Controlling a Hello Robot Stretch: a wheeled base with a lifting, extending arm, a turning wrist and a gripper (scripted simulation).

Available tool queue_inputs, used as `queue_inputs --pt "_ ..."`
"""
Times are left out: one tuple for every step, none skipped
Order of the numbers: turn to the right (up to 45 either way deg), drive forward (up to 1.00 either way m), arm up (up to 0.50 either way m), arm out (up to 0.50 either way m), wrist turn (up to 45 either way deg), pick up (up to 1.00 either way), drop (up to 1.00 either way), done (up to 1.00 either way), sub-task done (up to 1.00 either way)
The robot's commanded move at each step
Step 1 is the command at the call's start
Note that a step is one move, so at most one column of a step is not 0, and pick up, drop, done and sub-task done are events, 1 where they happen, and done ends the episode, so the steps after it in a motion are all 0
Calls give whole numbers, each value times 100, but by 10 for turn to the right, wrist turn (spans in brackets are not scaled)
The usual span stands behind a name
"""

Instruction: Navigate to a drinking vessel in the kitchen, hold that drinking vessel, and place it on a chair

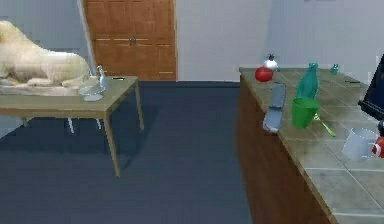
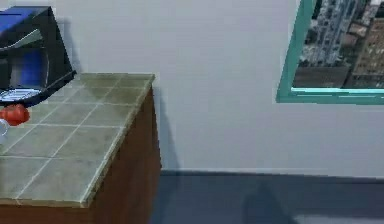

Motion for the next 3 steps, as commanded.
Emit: queue_inputs --pt "60 0 0 0 0 0 0 0 0" --pt "0 100 0 0 0 0 0 0 0" --pt "90 0 0 0 0 0 0 0 0"
